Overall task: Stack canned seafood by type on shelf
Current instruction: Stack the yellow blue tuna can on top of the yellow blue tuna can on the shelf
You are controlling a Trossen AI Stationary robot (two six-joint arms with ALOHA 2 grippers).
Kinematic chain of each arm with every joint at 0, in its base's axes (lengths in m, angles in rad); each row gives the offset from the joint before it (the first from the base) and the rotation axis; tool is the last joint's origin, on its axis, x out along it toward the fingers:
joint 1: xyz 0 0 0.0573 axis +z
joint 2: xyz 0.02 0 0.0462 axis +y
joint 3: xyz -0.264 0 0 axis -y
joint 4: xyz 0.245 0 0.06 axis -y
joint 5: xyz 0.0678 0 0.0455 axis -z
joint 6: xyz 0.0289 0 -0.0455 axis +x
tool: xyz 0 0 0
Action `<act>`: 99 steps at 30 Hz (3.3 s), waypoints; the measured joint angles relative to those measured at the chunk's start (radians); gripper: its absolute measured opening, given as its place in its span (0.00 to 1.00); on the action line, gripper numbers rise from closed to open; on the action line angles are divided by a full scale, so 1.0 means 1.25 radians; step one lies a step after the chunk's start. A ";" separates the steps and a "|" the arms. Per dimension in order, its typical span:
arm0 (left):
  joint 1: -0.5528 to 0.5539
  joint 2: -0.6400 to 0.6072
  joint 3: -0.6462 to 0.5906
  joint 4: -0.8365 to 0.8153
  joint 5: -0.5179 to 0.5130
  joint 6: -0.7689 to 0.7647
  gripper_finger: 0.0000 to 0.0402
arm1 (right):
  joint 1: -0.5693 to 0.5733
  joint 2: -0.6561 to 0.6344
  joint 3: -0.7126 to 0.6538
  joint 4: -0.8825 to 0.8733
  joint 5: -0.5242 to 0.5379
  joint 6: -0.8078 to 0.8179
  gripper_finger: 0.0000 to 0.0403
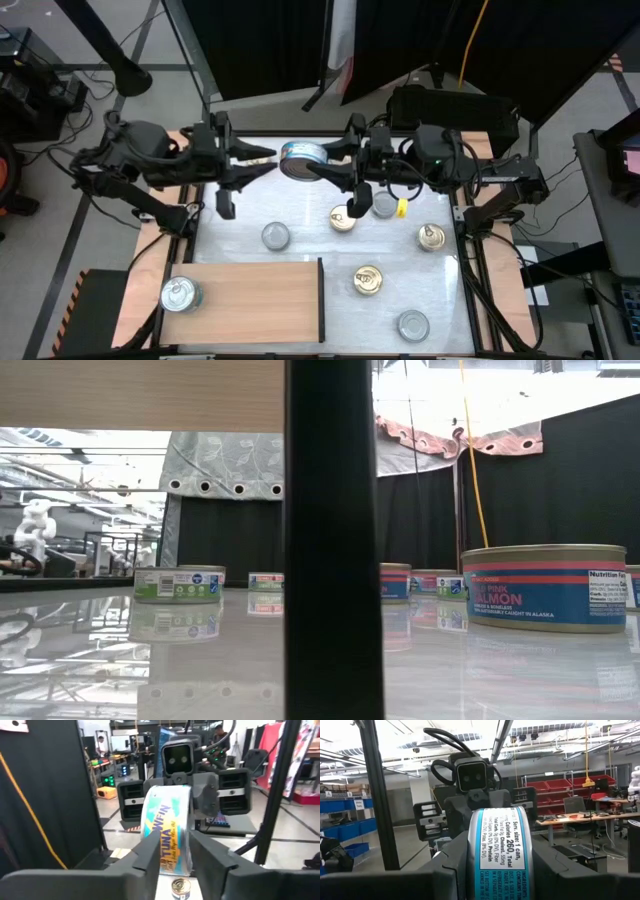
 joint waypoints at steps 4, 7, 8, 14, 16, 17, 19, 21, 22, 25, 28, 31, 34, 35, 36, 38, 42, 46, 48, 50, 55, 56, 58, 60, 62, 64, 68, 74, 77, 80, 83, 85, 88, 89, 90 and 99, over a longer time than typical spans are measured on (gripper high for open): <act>0.000 0.001 0.000 -0.004 0.010 -0.031 0.25 | 0.000 0.000 0.000 0.000 -0.015 -0.001 0.32; 0.000 0.001 0.000 -0.018 0.022 -0.075 0.33 | 0.000 0.007 0.000 0.005 -0.017 -0.001 0.32; 0.000 0.001 0.000 -0.022 0.022 -0.079 0.36 | -0.001 0.009 0.000 0.006 -0.018 -0.001 0.32; 0.000 0.001 0.000 -0.045 0.016 -0.099 0.55 | -0.002 0.024 0.000 0.011 -0.014 -0.002 0.32; 0.004 0.001 0.000 -0.069 0.015 -0.117 0.57 | -0.002 0.029 0.000 0.007 -0.015 0.000 0.32; 0.008 0.001 -0.001 -0.083 0.013 -0.129 0.57 | -0.002 0.035 0.000 0.010 -0.013 0.000 0.32; 0.015 0.005 -0.007 -0.108 0.012 -0.143 0.57 | -0.002 0.039 -0.001 0.009 -0.009 -0.003 0.32; 0.016 0.005 -0.009 -0.107 0.012 -0.143 0.57 | -0.003 0.040 -0.002 0.011 -0.008 -0.003 0.32; 0.016 0.006 -0.009 -0.102 0.011 -0.143 0.57 | -0.003 0.042 -0.002 0.012 -0.009 -0.003 0.32; 0.015 0.005 -0.011 -0.108 0.007 -0.143 0.57 | -0.002 0.046 -0.002 0.016 -0.010 -0.003 0.32; 0.013 -0.009 -0.011 -0.106 0.005 -0.158 0.57 | -0.002 0.047 -0.001 0.019 -0.012 -0.003 0.32; 0.009 -0.030 -0.013 -0.111 0.005 -0.223 0.57 | -0.002 0.049 -0.001 0.021 -0.027 -0.002 0.32; 0.010 -0.056 -0.012 -0.122 -0.001 -0.261 0.57 | 0.000 0.051 -0.001 0.025 -0.033 -0.002 0.32; 0.010 -0.060 -0.011 -0.126 0.000 -0.264 0.57 | 0.000 0.050 -0.001 0.028 -0.033 -0.002 0.32; 0.010 -0.063 -0.011 -0.133 0.007 -0.265 0.57 | -0.001 0.050 -0.001 0.032 -0.033 -0.002 0.32; 0.011 -0.062 -0.011 -0.142 0.034 -0.270 0.57 | -0.007 0.050 0.000 0.040 -0.042 -0.002 0.32; 0.012 -0.045 -0.013 -0.144 0.073 -0.290 0.57 | -0.015 0.052 0.000 0.048 -0.043 -0.002 0.32; 0.018 -0.028 -0.012 -0.142 0.065 -0.285 0.60 | -0.020 0.052 0.000 0.050 -0.043 -0.002 0.32; 0.029 -0.020 -0.012 -0.145 0.047 -0.285 0.62 | -0.020 0.052 0.000 0.042 -0.034 -0.003 0.32; 0.039 -0.016 -0.012 -0.138 0.047 -0.284 0.62 | -0.022 0.051 0.000 0.047 -0.034 -0.002 0.32; 0.060 -0.006 -0.011 -0.140 0.092 -0.276 0.63 | -0.022 0.051 0.000 0.047 -0.035 -0.005 0.32; 0.062 -0.005 -0.011 -0.141 0.095 -0.270 0.63 | -0.022 0.051 0.000 0.047 -0.035 -0.005 0.32; 0.064 -0.004 -0.011 -0.142 0.087 -0.269 0.63 | -0.023 0.051 0.000 0.047 -0.034 -0.005 0.32; 0.063 -0.012 -0.011 -0.142 0.053 -0.267 0.63 | -0.023 0.051 0.000 0.047 -0.031 -0.007 0.32; 0.062 -0.020 -0.013 -0.143 0.017 -0.267 0.62 | -0.023 0.051 0.000 0.048 -0.036 -0.006 0.32; 0.063 -0.028 -0.013 -0.143 0.011 -0.266 0.62 | -0.021 0.051 0.000 0.051 -0.030 -0.005 0.32; 0.062 -0.033 -0.013 -0.139 0.020 -0.247 0.62 | -0.021 0.051 0.000 0.050 -0.038 -0.003 0.32; 0.063 -0.013 -0.012 -0.137 0.057 -0.237 0.62 | -0.021 0.051 0.000 0.049 -0.075 0.001 0.32; 0.065 0.002 -0.012 -0.119 0.095 -0.221 0.62 | -0.021 0.051 0.000 0.050 -0.091 0.011 0.32; 0.072 0.010 -0.012 -0.107 0.124 -0.219 0.62 | -0.027 0.051 0.000 0.053 -0.101 0.013 0.32; 0.075 0.010 -0.012 -0.107 0.141 -0.199 0.62 | -0.032 0.051 0.000 0.051 -0.109 0.016 0.32; 0.076 0.010 -0.012 -0.105 0.141 -0.175 0.58 | -0.036 0.051 0.000 0.049 -0.107 0.016 0.32; 0.081 0.010 -0.012 -0.102 0.144 -0.153 0.50 | -0.037 0.051 0.000 0.044 -0.105 0.016 0.32; 0.083 0.009 -0.012 -0.101 0.145 -0.147 0.46 | -0.038 0.051 0.000 0.043 -0.105 0.017 0.32; 0.086 0.008 -0.012 -0.101 0.147 -0.140 0.42 | -0.038 0.051 0.000 0.043 -0.100 0.019 0.32; 0.101 -0.013 -0.012 -0.150 0.151 -0.140 0.37 | -0.042 0.049 0.000 0.001 -0.083 0.056 0.42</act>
